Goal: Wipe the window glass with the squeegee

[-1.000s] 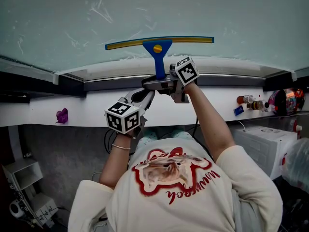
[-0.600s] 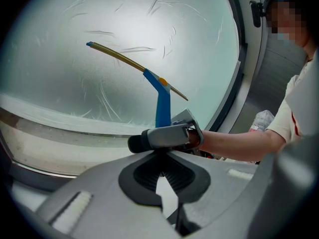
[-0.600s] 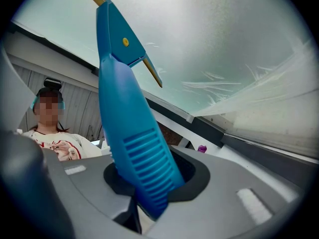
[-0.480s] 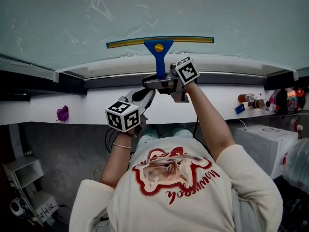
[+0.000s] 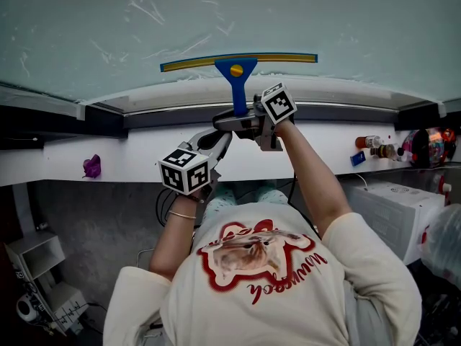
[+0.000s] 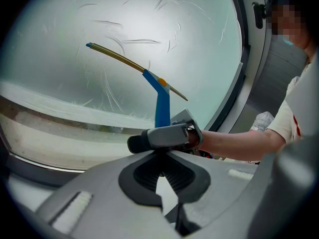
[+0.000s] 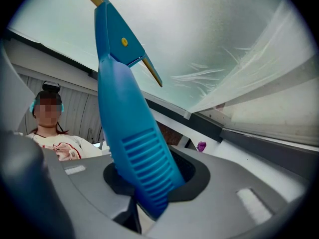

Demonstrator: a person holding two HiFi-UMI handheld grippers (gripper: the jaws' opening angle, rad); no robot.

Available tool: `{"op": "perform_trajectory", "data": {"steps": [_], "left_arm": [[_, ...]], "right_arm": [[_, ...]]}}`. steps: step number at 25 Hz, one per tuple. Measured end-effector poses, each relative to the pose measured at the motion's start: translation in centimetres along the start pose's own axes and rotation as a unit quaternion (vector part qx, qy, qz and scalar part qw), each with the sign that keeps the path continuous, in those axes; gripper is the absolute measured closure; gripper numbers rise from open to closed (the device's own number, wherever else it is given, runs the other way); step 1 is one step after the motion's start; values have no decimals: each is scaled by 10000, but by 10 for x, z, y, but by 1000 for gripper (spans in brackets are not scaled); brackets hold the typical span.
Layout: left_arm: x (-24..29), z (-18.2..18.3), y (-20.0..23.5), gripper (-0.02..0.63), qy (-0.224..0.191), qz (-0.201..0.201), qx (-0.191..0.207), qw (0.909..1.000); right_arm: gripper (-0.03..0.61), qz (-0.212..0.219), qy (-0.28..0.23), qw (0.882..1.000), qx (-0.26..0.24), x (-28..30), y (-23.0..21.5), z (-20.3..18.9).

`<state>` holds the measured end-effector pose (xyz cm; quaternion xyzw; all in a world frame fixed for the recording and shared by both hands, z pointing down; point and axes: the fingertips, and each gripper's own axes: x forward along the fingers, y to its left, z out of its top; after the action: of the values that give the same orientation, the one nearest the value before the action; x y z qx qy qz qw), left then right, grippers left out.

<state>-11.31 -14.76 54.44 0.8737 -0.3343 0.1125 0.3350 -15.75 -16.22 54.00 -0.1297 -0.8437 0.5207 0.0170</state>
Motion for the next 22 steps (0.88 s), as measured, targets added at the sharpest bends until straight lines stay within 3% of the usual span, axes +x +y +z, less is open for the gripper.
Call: {"op": "perform_trajectory", "data": {"steps": [22], "left_arm": [[9,-21,10,612,139,9,-147,9998]], "right_arm": [[463,30,-51,9996,264,-2,-19,-14]]}}
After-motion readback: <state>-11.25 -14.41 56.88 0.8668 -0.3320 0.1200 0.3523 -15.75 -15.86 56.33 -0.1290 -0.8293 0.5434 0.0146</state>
